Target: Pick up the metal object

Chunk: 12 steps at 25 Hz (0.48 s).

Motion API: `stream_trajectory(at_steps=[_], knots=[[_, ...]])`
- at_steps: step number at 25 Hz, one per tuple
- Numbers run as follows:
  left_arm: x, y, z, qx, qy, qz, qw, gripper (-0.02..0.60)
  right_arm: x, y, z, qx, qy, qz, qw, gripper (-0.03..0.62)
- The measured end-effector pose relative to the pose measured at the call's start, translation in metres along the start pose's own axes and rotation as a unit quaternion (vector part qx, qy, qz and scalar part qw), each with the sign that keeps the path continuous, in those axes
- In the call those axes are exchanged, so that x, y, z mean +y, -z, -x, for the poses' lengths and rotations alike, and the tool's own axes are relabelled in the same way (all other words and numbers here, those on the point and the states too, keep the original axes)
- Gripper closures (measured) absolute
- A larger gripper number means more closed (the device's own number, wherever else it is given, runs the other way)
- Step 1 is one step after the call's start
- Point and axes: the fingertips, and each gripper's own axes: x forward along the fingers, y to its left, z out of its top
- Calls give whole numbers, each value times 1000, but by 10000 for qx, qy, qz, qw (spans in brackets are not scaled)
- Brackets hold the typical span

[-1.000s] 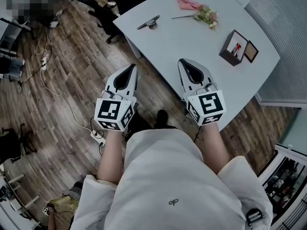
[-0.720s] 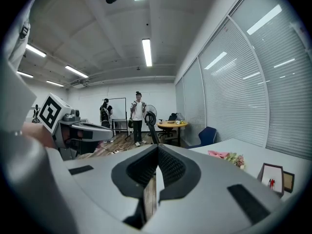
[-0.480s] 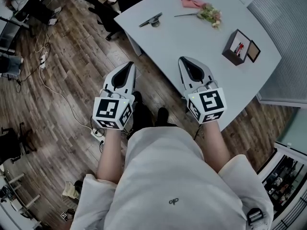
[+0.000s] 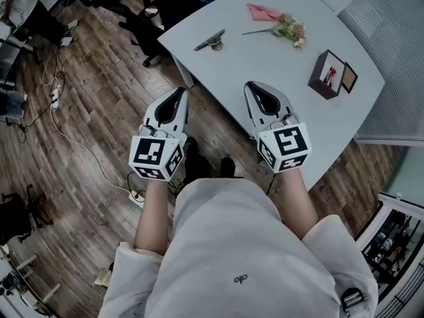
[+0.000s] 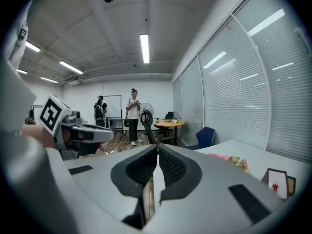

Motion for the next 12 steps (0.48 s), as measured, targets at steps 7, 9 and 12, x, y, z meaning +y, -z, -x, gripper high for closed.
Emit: stream_trajectory(at_steps=[7, 9, 12], knots=[[36, -8, -23, -6, 277, -30, 9996, 558, -1, -10, -40, 56, 177, -36, 9998, 556], [49, -10, -28, -23, 314, -20, 9995, 558, 1, -12, -52, 72, 227, -48, 9997, 549], [68, -15, -34, -66, 361, -9, 9993, 555, 5, -14, -69, 110, 284, -46, 9995, 536]])
